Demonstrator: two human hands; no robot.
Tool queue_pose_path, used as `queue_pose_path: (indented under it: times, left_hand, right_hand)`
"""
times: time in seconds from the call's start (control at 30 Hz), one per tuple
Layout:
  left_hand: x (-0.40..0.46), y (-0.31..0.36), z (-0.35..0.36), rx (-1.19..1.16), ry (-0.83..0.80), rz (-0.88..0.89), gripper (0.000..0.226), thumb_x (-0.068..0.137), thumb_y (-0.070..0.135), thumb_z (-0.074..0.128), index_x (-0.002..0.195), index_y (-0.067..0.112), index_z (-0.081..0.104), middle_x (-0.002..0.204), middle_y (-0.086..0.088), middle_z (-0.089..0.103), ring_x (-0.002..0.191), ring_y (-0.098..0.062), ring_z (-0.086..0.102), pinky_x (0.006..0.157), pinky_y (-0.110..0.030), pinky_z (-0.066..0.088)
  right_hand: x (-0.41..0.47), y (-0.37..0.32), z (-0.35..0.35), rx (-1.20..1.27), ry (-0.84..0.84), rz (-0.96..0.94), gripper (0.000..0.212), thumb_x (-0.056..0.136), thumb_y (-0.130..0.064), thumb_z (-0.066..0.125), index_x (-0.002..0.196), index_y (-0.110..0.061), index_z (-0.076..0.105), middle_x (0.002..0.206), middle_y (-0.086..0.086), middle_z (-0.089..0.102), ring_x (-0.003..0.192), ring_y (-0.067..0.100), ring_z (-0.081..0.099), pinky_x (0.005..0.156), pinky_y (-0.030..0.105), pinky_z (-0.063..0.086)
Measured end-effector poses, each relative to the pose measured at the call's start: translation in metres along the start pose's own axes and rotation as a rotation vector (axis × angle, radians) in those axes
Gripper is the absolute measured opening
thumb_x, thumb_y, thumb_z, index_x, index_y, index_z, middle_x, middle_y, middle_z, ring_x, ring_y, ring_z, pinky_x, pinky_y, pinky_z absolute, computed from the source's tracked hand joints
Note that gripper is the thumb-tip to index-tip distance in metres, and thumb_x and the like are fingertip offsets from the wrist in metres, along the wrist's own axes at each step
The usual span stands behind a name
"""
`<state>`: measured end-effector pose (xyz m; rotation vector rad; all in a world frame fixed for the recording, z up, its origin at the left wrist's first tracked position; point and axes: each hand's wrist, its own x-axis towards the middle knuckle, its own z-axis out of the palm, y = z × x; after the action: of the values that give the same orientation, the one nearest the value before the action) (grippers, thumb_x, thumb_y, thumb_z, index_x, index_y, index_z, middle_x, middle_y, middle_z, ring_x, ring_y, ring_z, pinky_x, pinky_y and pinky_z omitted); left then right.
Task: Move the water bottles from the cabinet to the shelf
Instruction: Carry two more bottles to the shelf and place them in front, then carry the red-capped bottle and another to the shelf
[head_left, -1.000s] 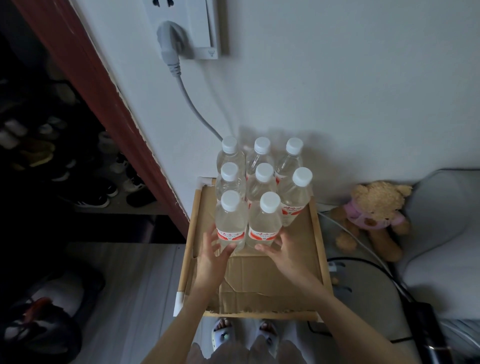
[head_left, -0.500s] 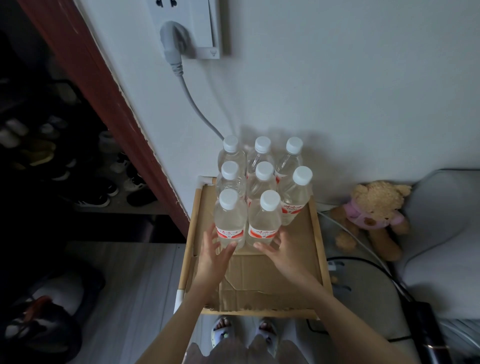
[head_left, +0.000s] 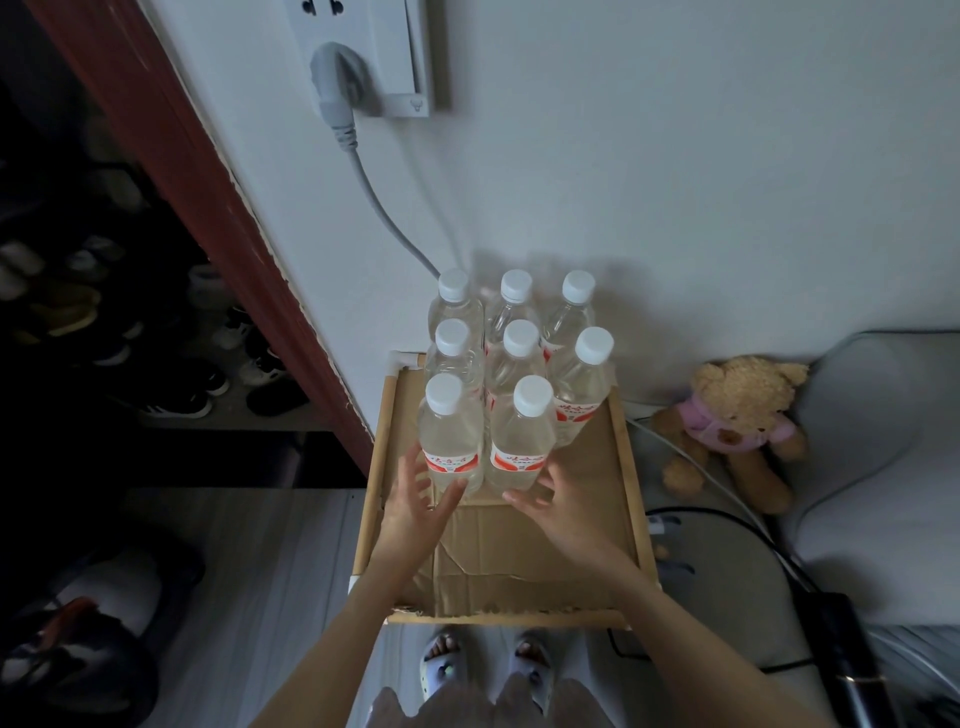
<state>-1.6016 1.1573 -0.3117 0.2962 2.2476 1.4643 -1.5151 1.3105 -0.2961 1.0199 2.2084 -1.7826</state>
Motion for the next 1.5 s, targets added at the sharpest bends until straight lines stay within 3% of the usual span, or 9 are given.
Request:
queue_pose_path:
  times: [0.33,0.53,0.7,0.8,0.93,1.13,1.23,1.4,1.5]
  left_hand:
    - [-0.001,-0.003,-0.011,0.160,-0.079,0.034,0.076,0.074,0.043,0.069,0.138,0.028,0.030,0.136,0.007,0.044,0.125,-0.017,0.043,0.102,-0.043,0.041]
    - [-0.019,-0.006,-0.031,0.358,-0.064,0.123,0.089,0.074,0.051,0.065,0.144,0.031,0.013,0.152,0.001,0.022,0.138,-0.018,0.027,0.109,-0.040,0.030]
    - [-0.062,-0.003,-0.045,0.617,0.065,0.157,0.095,0.065,0.077,0.026,0.146,0.029,0.012,0.153,-0.006,0.019,0.143,-0.022,0.012,0.115,-0.035,0.013]
    - [-0.103,-0.008,-0.041,0.746,0.185,0.147,0.079,0.075,0.073,0.025,0.143,0.043,0.000,0.154,-0.008,0.020,0.143,-0.027,0.010,0.116,-0.045,0.015]
    - [-0.172,-0.020,-0.033,0.833,0.273,0.065,0.069,0.086,0.051,0.048,0.140,0.040,0.007,0.151,-0.013,0.026,0.141,-0.036,0.016,0.113,-0.052,0.019]
    - [-0.311,-0.052,-0.058,0.897,0.513,-0.211,0.064,0.086,0.065,0.021,0.138,0.029,0.028,0.142,-0.017,0.041,0.131,-0.041,0.036,0.102,-0.053,0.034]
    - [-0.393,-0.067,-0.079,0.823,0.686,-0.381,0.070,0.084,0.070,0.010,0.139,0.030,0.029,0.144,-0.015,0.039,0.135,-0.040,0.031,0.104,-0.053,0.031]
    - [-0.554,-0.097,-0.089,0.684,0.971,-0.670,0.090,0.074,0.079,-0.001,0.142,0.028,0.030,0.150,-0.011,0.028,0.141,-0.036,0.018,0.111,-0.050,0.020]
    - [-0.659,-0.115,-0.085,0.598,1.140,-0.814,0.088,0.071,0.077,0.010,0.143,0.029,0.026,0.153,-0.010,0.021,0.143,-0.032,0.009,0.114,-0.047,0.012]
  right_hand:
    - [-0.011,0.006,0.000,-0.015,-0.002,-0.017,0.083,0.082,-0.037,0.065,0.145,-0.028,0.012,0.154,-0.005,0.021,0.139,0.016,0.024,0.110,0.037,0.026]
    - [-0.024,0.022,-0.013,-0.312,0.001,-0.071,0.082,0.083,-0.047,0.060,0.146,-0.027,0.012,0.155,-0.002,0.016,0.141,0.017,0.020,0.110,0.036,0.025]
    - [-0.040,0.023,-0.020,-0.632,-0.087,-0.257,0.077,0.085,-0.054,0.052,0.145,-0.022,0.016,0.153,0.002,0.022,0.138,0.019,0.025,0.111,0.034,0.026]
    - [-0.051,0.025,-0.021,-0.750,-0.162,-0.438,0.078,0.085,-0.055,0.051,0.146,-0.021,0.016,0.153,0.003,0.022,0.140,0.019,0.022,0.113,0.032,0.023]
    - [-0.072,0.025,-0.005,-0.892,-0.247,-0.675,0.078,0.085,-0.051,0.053,0.146,-0.019,0.016,0.153,0.006,0.021,0.141,0.023,0.019,0.114,0.035,0.018]
    - [-0.135,0.006,0.073,-1.018,-0.478,-1.008,0.078,0.081,-0.060,0.046,0.144,-0.020,0.024,0.148,0.012,0.034,0.134,0.031,0.037,0.107,0.045,0.035]
    - [-0.183,-0.004,0.125,-1.133,-0.690,-1.099,0.079,0.087,-0.057,0.044,0.148,-0.025,0.004,0.157,0.000,0.001,0.145,0.018,0.002,0.117,0.042,0.007]
    - [-0.289,0.002,0.217,-1.179,-0.873,-1.380,0.078,0.088,-0.057,0.042,0.147,-0.026,0.001,0.158,-0.001,-0.001,0.145,0.017,-0.001,0.117,0.041,0.000]
    - [-0.372,0.019,0.271,-1.134,-0.974,-1.537,0.077,0.088,-0.056,0.043,0.147,-0.026,0.004,0.158,0.000,0.002,0.145,0.018,0.001,0.116,0.041,0.001]
